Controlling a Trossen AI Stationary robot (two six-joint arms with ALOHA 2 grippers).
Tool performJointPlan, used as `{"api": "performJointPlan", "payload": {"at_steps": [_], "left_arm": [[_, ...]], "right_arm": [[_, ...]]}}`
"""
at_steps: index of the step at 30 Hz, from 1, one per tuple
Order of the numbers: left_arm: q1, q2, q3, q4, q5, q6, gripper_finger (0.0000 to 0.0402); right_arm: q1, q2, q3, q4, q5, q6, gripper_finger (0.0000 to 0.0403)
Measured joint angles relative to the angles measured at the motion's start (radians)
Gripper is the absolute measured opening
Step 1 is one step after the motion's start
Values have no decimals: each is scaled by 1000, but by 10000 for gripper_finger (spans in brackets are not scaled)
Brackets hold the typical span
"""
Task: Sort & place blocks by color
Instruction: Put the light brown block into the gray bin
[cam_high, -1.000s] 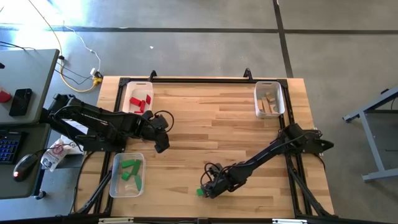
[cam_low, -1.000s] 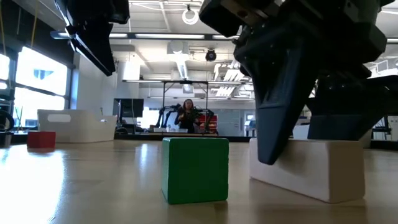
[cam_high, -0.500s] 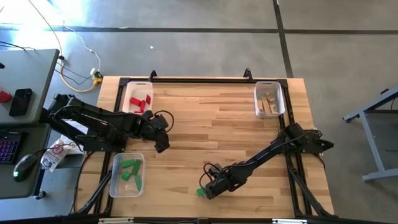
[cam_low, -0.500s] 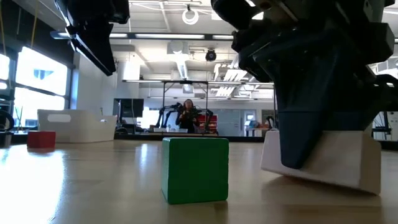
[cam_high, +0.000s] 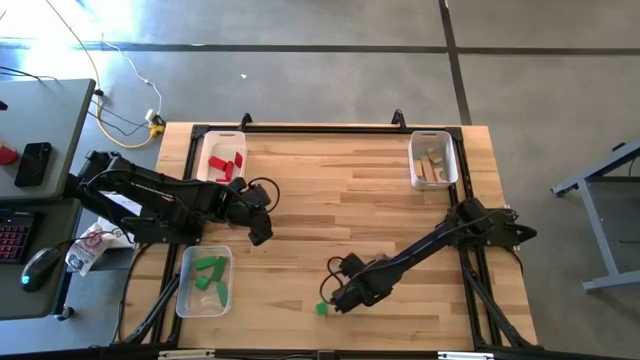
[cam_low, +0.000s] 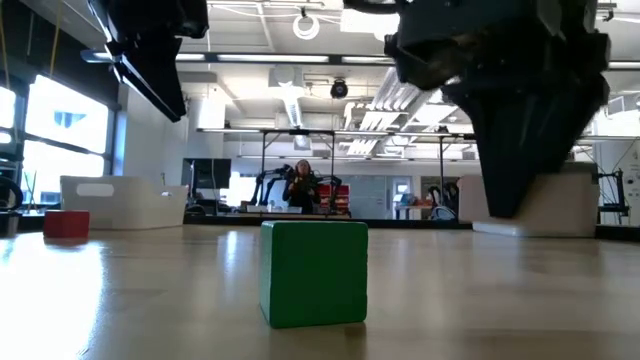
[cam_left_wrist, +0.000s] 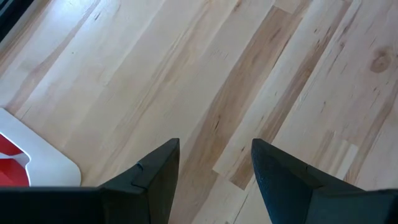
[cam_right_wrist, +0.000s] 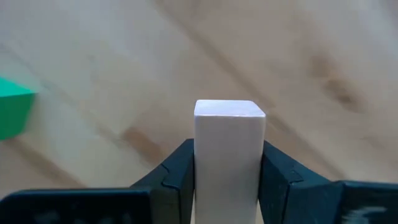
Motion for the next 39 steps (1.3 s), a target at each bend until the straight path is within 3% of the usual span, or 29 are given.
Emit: {"api": "performJointPlan", "payload": {"at_steps": [11,20,28,39], "left_arm": [[-63,0,-1,-32,29,-14,186],[-100,0,-29,-56,-7,-27,186],[-97,0,-58,-124,0,-27,186],[-97,0,-58,-273,0,7,186]], "right_arm": [[-20,-3,108,-382,153,-32,102],[-90,-22,104,-552,242,-85,102],[-194,-103,11,-549,336,-150,102],[-365,-353,-284,-539,436,-32,102]]}}
